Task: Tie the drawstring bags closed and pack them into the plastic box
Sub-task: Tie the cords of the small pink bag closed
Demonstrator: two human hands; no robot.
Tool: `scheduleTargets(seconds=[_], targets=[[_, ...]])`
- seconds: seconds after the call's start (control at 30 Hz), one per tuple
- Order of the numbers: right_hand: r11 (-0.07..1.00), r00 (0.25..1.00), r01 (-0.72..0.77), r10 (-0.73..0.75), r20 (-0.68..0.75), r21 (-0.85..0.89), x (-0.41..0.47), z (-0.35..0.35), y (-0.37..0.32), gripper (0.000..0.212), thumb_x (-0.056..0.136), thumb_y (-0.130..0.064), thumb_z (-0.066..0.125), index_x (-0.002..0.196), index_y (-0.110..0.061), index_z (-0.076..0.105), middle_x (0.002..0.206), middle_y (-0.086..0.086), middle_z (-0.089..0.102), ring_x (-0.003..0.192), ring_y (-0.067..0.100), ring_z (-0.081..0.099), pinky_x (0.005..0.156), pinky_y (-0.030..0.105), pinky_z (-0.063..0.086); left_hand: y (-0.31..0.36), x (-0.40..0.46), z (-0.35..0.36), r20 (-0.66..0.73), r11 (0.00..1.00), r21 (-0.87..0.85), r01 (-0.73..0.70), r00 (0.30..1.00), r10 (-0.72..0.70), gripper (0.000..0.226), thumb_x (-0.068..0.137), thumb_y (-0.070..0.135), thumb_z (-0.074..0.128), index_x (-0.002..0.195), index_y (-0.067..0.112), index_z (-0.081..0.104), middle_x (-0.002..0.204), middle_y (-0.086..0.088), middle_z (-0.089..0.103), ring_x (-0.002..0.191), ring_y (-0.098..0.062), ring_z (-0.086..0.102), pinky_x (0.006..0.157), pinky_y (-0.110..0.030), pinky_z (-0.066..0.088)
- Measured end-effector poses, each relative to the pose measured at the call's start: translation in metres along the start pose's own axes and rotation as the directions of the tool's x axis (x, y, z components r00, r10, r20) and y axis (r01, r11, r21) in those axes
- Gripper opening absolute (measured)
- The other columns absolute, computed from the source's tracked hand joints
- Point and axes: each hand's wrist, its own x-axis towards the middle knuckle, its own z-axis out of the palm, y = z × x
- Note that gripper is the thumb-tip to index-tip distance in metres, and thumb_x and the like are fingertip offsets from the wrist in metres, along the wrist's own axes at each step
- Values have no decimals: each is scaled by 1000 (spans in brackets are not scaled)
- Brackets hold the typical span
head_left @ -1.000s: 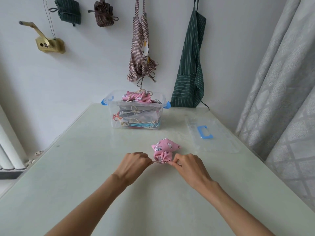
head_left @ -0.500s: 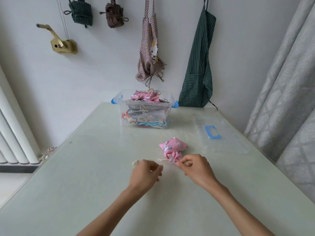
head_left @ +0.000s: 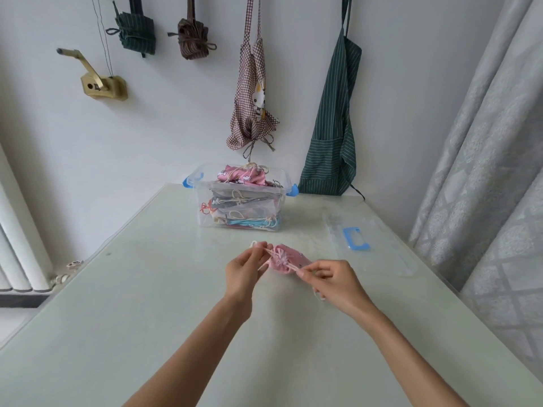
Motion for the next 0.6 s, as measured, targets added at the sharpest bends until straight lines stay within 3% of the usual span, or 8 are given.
scheduleTargets(seconds=[0.07,0.2,0.3,0.4,0.5,0.6], targets=[[995,997,35,-41,-59,-89,6,-4,-2,13,78,-24,75,67,-27,70,45,-16,60,43,-4,52,48,10,39,3,-1,-1,-22,999,-52,-17,1000,16,16,93,15,58,84,12,71,76,2,73,73,-5,68,61,-10,52],[969,1000,-14,10,-15,-246,9,4,3,10,77,-25,76,67,-25,72,42,-14,56,43,-3,52,57,19,44,-5,-3,-13,-36,1000,10,-8,999,8,17,94,14,56,83,12,70,84,-2,71,79,-8,66,63,-9,52],[970,1000,1,4,22,-243,9,3,0,7,77,-29,76,72,-24,75,43,-10,57,44,0,52,60,24,46,7,-1,-17,92,988,112,-108,991,98,17,94,20,56,90,12,70,92,-1,73,83,-5,68,65,-11,53],[967,997,58,-42,67,-249,8,2,-11,8,76,-33,76,69,-28,74,43,-11,58,44,0,52,54,18,42,27,1,-14,220,964,177,-196,963,156,19,94,25,54,94,13,70,97,3,74,86,-2,70,64,-14,53],[961,991,97,-68,118,-258,6,6,-25,14,73,-34,75,61,-33,68,41,-12,58,41,-2,51,52,15,39,43,2,-5,321,973,169,-158,942,97,22,98,27,47,98,14,64,105,4,73,94,-7,70,64,-16,53],[958,978,85,-28,205,-273,5,2,-36,16,73,-34,75,58,-31,68,44,-10,58,42,-1,48,51,15,39,55,0,-2,389,950,281,-138,921,19,22,98,29,47,101,18,65,96,9,74,80,-2,66,54,-11,46]])
